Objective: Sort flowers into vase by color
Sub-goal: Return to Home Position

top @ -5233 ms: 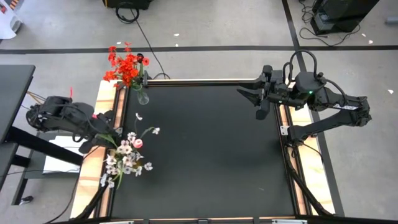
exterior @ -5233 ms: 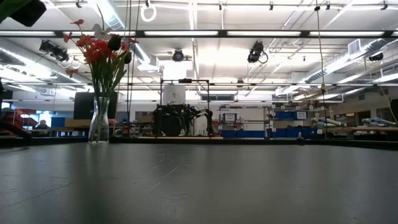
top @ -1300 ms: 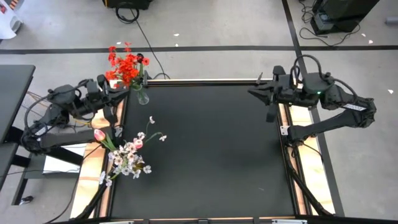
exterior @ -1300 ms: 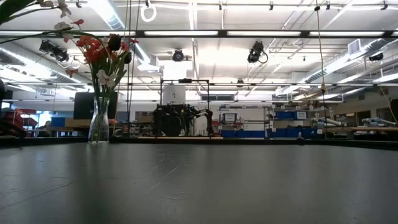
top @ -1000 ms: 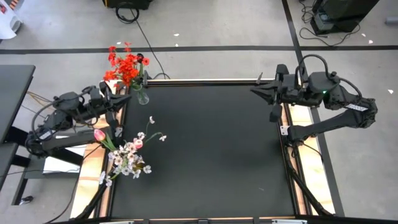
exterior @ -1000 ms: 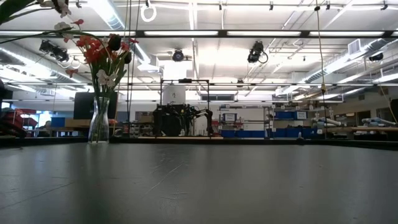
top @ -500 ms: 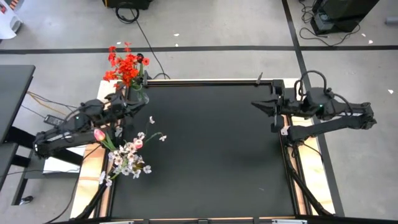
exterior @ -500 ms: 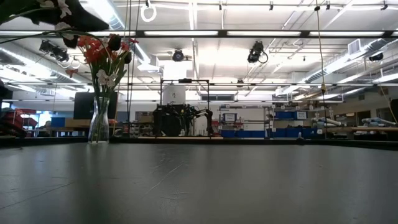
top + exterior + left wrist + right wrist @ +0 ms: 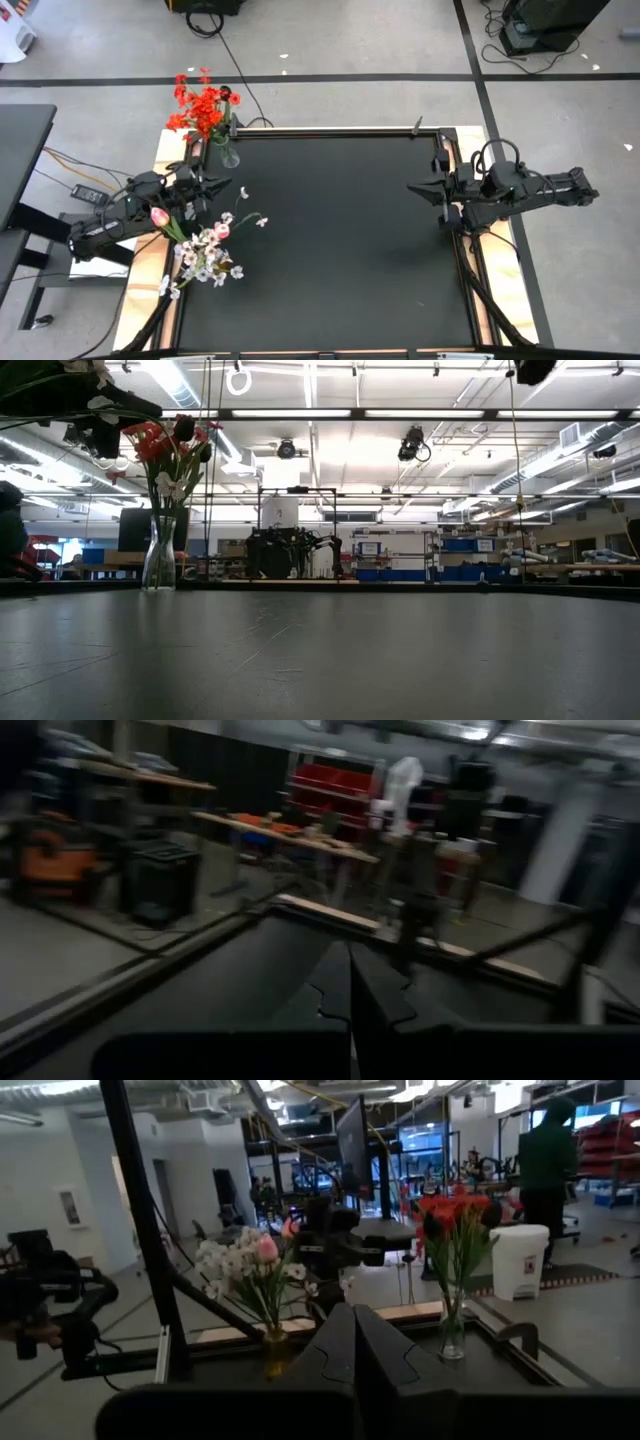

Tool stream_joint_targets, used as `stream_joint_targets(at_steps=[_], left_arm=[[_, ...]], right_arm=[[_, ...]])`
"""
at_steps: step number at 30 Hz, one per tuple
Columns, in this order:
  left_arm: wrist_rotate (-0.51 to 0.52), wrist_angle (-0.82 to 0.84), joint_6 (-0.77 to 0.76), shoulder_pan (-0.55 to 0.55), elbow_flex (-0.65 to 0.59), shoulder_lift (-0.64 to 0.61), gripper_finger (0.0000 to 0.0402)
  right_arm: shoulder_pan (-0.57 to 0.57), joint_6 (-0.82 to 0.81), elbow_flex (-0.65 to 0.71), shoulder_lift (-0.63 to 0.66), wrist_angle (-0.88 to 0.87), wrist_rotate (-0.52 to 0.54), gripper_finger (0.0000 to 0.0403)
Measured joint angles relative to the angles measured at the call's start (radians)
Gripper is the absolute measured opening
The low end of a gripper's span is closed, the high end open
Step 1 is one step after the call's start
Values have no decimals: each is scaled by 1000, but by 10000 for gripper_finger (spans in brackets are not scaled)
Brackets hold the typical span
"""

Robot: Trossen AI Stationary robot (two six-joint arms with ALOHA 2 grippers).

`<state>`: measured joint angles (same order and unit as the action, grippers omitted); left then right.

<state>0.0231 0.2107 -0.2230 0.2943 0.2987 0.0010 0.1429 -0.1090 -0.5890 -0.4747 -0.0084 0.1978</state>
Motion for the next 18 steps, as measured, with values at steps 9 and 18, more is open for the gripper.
stream_joint_targets(at_steps=[9, 18], left_arm=[[-70, 18, 46, -2, -6, 3, 0], [-97, 81, 75, -2, -6, 3, 0]], right_arm=[[-8, -4, 111, 111, 15, 35, 4], [-8, 7, 217, 334, 8, 66, 4]])
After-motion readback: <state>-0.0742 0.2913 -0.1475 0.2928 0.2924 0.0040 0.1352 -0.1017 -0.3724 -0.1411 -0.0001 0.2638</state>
